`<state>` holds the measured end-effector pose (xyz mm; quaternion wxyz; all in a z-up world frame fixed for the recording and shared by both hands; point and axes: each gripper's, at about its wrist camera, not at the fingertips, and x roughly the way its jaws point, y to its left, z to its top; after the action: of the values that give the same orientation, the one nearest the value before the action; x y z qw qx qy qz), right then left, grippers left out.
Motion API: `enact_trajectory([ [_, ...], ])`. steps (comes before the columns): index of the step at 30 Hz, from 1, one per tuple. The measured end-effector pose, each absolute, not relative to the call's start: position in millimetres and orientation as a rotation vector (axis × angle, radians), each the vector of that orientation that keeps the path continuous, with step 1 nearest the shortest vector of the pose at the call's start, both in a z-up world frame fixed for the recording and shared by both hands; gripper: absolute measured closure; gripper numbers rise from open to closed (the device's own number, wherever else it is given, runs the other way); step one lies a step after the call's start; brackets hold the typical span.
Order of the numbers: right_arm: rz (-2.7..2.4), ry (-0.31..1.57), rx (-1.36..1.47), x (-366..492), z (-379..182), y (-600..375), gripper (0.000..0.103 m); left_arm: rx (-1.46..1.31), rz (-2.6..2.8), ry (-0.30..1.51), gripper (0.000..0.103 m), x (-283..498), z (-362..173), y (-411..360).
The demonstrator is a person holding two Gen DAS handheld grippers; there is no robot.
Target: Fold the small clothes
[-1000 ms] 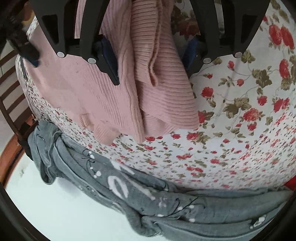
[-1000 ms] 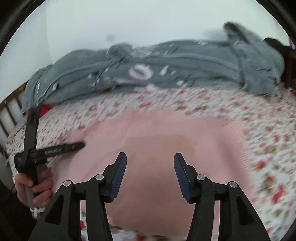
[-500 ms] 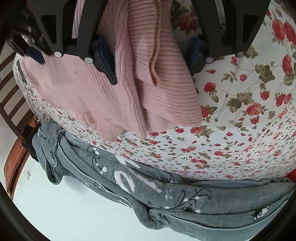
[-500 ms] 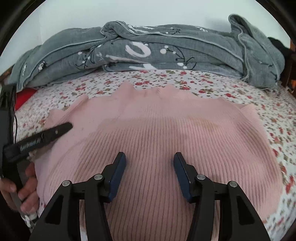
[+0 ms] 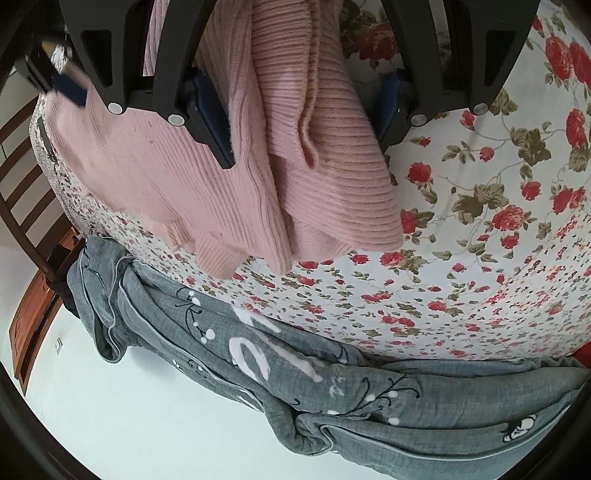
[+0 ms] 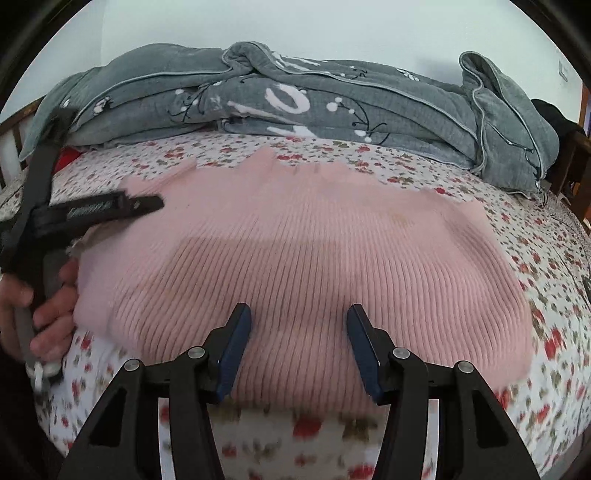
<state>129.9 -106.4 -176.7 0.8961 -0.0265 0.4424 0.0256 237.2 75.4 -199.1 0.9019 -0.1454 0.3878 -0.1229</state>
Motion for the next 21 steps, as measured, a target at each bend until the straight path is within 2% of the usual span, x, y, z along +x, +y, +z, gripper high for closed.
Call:
enact_trajectory([
  [8,0.007,0.891,-0.086,165.8,-183.7,-97.8,0.05,-0.301,-0.255,0.802,0.035,237.5,-199.3,75.4],
  [21,0.085,0.91,-0.125,77.9,-173.3,-107.7,0.05,-0.332,-0.267,0.844,0.036,222.3,-198.7,80.0],
])
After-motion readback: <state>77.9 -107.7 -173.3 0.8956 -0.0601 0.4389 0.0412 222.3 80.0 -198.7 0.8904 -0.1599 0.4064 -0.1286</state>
